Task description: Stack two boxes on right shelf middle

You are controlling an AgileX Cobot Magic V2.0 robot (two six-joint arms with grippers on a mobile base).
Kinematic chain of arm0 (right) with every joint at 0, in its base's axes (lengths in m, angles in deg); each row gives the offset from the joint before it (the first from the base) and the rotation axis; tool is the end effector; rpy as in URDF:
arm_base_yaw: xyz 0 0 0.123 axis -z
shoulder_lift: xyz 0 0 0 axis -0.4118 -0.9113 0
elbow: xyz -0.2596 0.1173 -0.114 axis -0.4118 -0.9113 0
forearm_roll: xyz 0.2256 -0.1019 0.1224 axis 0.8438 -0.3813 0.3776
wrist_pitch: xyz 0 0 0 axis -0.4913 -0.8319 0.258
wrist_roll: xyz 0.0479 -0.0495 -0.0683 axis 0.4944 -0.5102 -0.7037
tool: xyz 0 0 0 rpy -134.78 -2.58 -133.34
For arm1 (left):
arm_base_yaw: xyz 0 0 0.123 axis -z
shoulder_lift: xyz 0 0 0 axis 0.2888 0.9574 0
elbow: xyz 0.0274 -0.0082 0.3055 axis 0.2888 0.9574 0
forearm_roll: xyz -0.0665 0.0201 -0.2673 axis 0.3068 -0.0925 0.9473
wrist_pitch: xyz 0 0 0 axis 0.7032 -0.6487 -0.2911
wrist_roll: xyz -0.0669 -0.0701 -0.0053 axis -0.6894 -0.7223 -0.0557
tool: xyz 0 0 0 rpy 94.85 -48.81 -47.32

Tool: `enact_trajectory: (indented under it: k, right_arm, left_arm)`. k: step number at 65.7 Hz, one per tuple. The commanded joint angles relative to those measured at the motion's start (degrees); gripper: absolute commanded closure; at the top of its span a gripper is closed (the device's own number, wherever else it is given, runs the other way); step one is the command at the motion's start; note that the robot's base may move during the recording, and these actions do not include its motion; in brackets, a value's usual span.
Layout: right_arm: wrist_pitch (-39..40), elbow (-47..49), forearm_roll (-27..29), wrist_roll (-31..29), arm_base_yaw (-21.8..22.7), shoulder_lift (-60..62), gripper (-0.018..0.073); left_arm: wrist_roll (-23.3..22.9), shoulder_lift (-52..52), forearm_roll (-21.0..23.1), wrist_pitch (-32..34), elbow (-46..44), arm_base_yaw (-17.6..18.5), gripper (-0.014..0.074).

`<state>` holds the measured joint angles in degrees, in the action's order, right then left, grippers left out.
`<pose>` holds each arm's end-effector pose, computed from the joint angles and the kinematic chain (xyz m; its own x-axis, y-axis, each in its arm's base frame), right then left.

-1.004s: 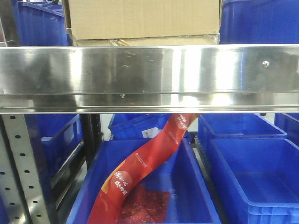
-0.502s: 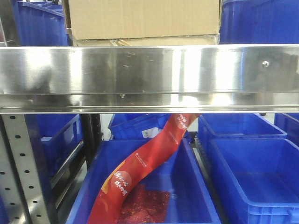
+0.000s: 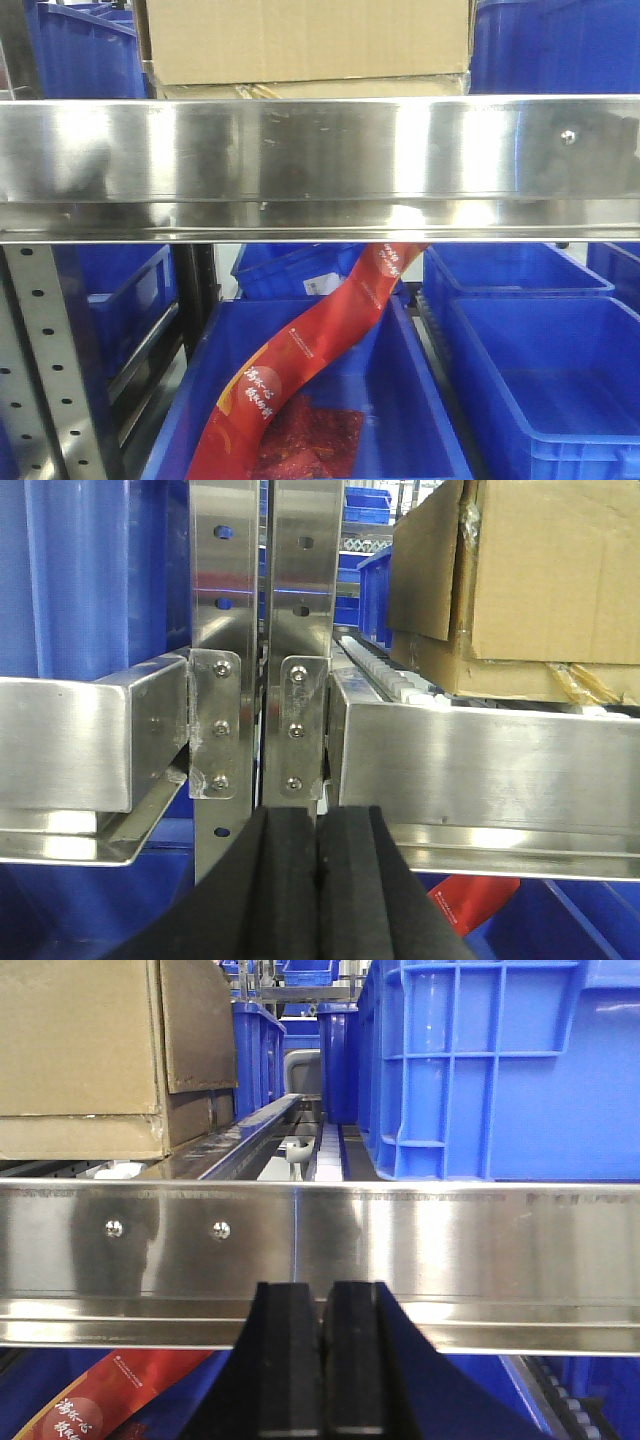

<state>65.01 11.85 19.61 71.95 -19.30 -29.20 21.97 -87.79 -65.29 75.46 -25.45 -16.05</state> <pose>0.0653 -0.0052 0.2056 0.0061 0.0525 -0.9986 0.0823 0.9952 0.0528 0.0659 -0.0007 0.2073 0.0239 -0.0382 -0.9990 0.0137 0.9992 -0.0379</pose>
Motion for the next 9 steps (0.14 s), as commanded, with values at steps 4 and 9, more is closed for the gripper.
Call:
enact_trajectory:
  k: [4, 9]
  right_arm:
    - [1.4, 0.0, -0.7, -0.1, -0.2, 0.2, 0.0721]
    - [1.4, 0.0, -0.7, -0.1, -0.2, 0.2, 0.0721]
  left_arm:
    - [-0.4, -0.3, -0.6, 1.2, -0.1, 0.1, 0.0707]
    - [-0.4, -0.3, -0.6, 1.2, -0.1, 0.1, 0.0707]
